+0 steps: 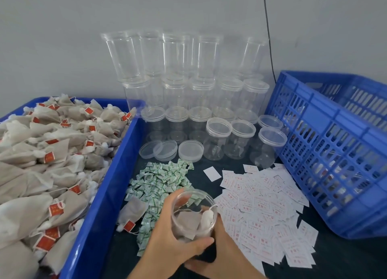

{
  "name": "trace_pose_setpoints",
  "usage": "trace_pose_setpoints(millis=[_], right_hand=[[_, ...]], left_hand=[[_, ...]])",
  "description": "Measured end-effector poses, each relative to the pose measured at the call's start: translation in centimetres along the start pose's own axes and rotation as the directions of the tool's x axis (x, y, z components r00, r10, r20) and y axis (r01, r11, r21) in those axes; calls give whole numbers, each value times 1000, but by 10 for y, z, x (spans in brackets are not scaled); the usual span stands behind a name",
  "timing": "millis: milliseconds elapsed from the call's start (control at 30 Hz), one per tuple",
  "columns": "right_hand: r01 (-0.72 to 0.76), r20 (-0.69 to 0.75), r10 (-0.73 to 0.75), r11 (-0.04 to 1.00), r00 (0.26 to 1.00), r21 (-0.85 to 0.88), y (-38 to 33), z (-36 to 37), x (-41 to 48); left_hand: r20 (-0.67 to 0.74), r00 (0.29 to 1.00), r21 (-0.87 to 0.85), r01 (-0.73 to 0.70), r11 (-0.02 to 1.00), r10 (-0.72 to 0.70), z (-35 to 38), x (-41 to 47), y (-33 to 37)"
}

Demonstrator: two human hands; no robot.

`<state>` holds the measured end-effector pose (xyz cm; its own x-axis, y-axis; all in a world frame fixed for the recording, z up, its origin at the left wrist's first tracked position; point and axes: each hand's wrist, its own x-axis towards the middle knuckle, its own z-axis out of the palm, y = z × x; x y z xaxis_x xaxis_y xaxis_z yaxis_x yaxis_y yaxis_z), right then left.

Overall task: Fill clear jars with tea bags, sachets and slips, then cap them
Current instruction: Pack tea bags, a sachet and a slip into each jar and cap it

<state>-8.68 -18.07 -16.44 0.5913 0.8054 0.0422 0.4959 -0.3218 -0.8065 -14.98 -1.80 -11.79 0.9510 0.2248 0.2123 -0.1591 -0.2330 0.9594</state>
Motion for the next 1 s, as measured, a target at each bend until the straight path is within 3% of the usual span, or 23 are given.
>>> trace_pose_setpoints(millis=[67, 167, 267, 467, 567, 667, 767, 867, 933, 1000], right_hand=[[-56, -47, 50, 990, 998, -132, -3, -20, 3], [-135, -105, 128, 989, 986, -63, -4, -48, 13], [-161, -220, 120, 971, 968, -175, -4, -61, 42], [-179, -131, 130, 844, 983, -505, 10, -39, 87], [-166, -181, 68, 780, 981, -604, 12, -29, 87], [-177, -220, 57, 796, 974, -579, 8, -31, 79], [-154, -413, 34, 953, 910, -261, -17, -44, 66], [15, -533, -25, 1000, 846, -22, -51, -60, 49], [114, -521, -128, 992, 844, -59, -67, -64, 39], [113, -448, -201, 970, 871, -215, -71, -64, 32]], left_hand=[[8, 1000, 11, -19, 1000, 19, -4, -5, -5], [5, 1000, 20, -8, 1000, 8, -10, -14, -12], [-38, 999, 70, -11, 997, 14, -9, -21, -20], [-64, 998, 60, -5, 998, 8, -7, -26, -26], [-78, 997, 23, 1, 1000, 1, -6, -27, -28], [-84, 996, -16, 1, 1000, -2, -3, -27, -32], [-93, 995, -36, -22, 999, 19, 1, -22, -31], [-104, 994, -50, -29, 998, 24, 11, -11, -31], [-118, 992, -61, -44, 997, 37, 21, -2, -30], [-124, 990, -38, -74, 997, 69, 29, 4, -29]])
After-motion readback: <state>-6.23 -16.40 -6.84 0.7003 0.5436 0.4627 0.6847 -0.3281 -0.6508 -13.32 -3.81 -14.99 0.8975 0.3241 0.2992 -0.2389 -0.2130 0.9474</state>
